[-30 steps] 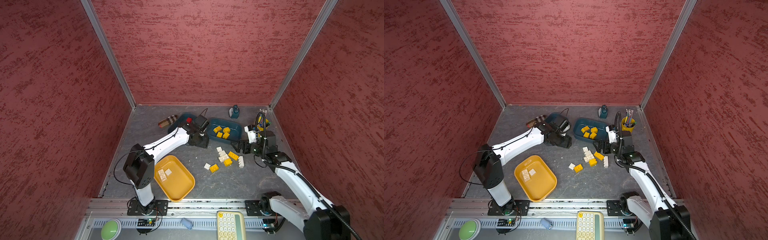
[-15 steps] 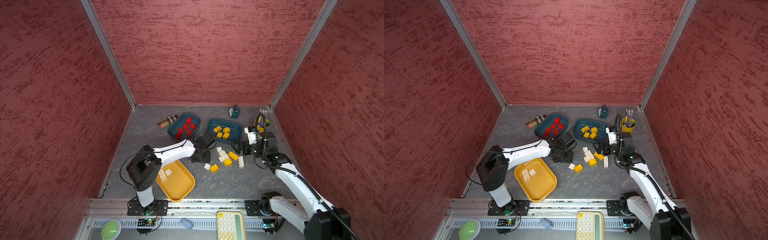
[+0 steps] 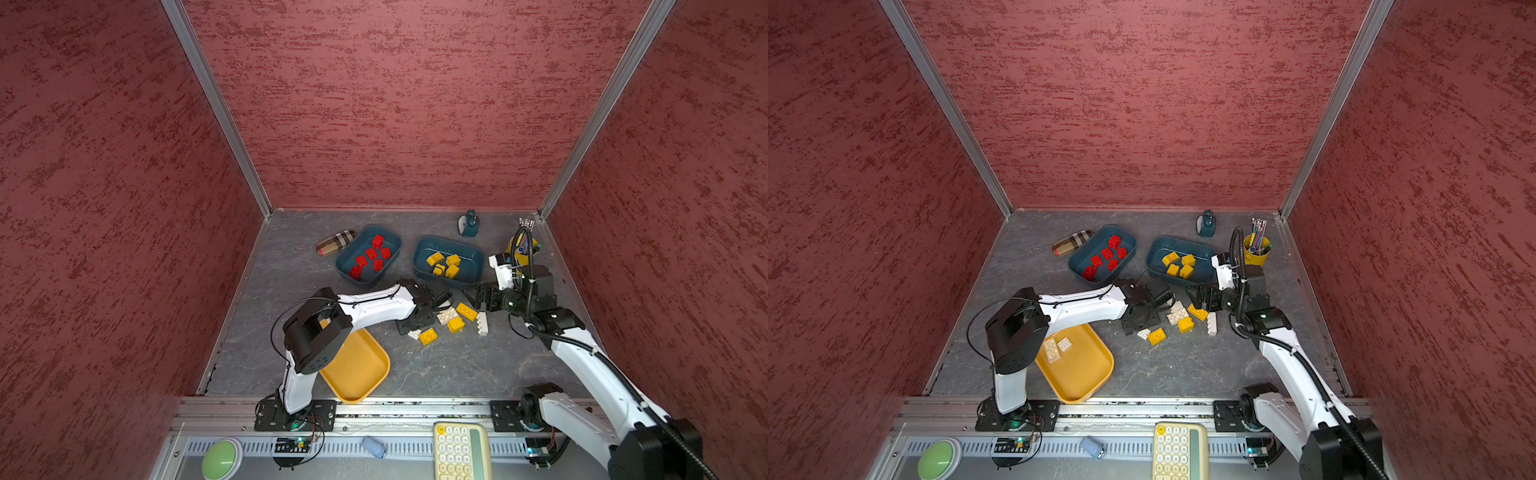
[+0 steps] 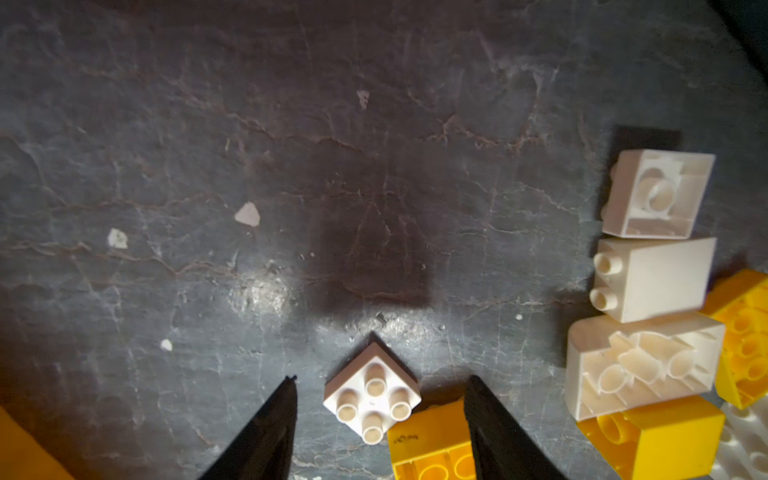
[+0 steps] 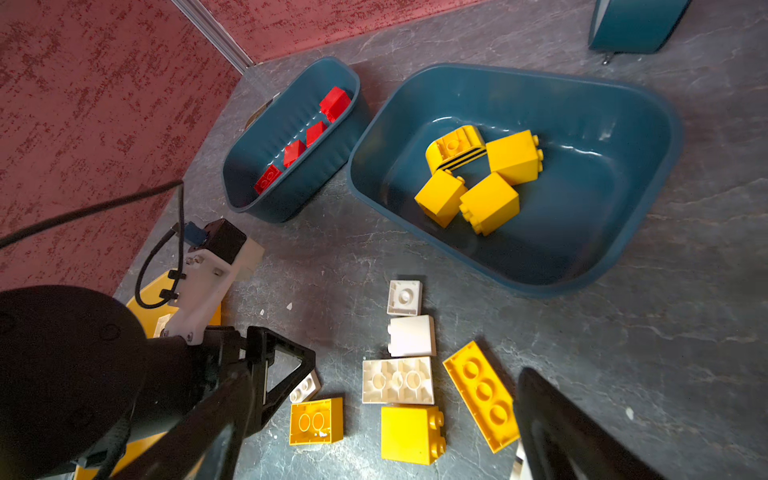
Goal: Sort the legos into containers by color
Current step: 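Lower the left gripper onto a small white brick and grasp it, then carry the white brick with the left gripper and release it into the yellow tray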
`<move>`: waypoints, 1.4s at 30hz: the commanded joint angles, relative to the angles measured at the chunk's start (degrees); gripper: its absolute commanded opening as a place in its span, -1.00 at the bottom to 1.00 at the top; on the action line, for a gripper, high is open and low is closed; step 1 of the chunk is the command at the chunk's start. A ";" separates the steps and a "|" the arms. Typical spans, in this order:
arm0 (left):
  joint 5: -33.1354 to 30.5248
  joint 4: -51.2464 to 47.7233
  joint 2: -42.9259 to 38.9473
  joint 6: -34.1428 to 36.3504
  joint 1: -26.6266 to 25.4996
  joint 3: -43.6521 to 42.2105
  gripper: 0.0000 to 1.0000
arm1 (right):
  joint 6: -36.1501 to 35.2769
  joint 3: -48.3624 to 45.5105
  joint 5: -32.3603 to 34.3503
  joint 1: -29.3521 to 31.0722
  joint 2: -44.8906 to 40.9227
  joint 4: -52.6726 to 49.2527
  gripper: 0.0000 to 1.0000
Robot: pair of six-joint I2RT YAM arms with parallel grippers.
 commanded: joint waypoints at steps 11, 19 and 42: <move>2.64 -1.21 4.82 -11.30 -1.38 -0.44 0.20 | 0.08 -1.16 -3.23 -0.35 -2.94 -0.61 0.98; 3.44 -4.31 6.18 -12.25 -2.98 0.39 -0.02 | 1.10 -2.23 -3.90 -0.41 -5.54 -2.98 0.98; 1.47 -9.70 -10.44 13.77 2.36 -3.71 -0.48 | 3.49 -3.39 -7.15 -0.33 -5.34 0.22 0.98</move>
